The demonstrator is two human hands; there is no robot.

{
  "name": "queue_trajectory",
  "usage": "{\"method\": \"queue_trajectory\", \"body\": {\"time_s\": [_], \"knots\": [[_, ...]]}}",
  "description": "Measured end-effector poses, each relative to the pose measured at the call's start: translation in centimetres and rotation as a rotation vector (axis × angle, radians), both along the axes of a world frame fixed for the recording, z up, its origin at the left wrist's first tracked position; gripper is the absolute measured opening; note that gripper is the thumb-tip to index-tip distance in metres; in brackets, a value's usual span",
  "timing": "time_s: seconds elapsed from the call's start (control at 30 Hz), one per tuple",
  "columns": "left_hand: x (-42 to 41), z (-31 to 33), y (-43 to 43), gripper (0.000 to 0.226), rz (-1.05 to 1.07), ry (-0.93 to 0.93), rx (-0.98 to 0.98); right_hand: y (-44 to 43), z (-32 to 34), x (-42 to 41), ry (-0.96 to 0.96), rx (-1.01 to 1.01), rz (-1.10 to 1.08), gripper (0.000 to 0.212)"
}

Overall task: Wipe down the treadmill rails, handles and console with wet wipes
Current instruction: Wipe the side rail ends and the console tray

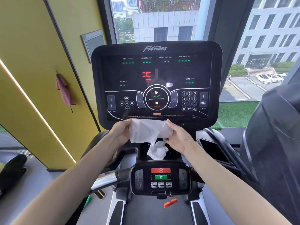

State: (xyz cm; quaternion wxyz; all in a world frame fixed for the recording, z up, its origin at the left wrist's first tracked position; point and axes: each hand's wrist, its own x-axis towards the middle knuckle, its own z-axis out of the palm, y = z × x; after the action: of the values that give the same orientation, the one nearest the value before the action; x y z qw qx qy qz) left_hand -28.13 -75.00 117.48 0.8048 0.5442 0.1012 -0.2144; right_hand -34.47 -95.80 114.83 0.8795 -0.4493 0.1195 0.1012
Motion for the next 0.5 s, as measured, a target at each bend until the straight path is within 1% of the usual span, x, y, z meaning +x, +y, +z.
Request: {"method": "queue_trajectory", "body": {"time_s": [0.07, 0.1, 0.27, 0.33, 0.4, 0.5], "knots": [[0.0, 0.2, 0.2, 0.026, -0.013, -0.008, 0.015, -0.1, -0.2, 0.1, -0.002, -0.016, -0.074, 0.013], [0.0, 0.3, 0.3, 0.028, -0.021, -0.015, 0.02, 0.0, -0.3, 0.2, -0.007, -0.043, -0.101, 0.01], [-0.3, 0.8, -0.1, 0.03, -0.03, -0.059, 0.076, 0.5, -0.1, 0.4, 0.006, -0.267, -0.217, 0.013], [-0.5, 1.0, -0.3, 0.03, -0.001, -0.096, 0.135, 0.6, -0.1, 0.4, -0.003, -0.3, -0.274, 0.015], [-0.7, 1.0, -0.3, 0.025, 0.015, -0.138, 0.191, 0.6, -0.2, 0.4, 0.019, -0.353, -0.28, 0.013], [-0.4, 1.3, 0.2, 0.02, -0.002, -0.207, 0.244, 0.4, -0.6, 0.4, 0.056, -0.596, -0.196, 0.01]]}}
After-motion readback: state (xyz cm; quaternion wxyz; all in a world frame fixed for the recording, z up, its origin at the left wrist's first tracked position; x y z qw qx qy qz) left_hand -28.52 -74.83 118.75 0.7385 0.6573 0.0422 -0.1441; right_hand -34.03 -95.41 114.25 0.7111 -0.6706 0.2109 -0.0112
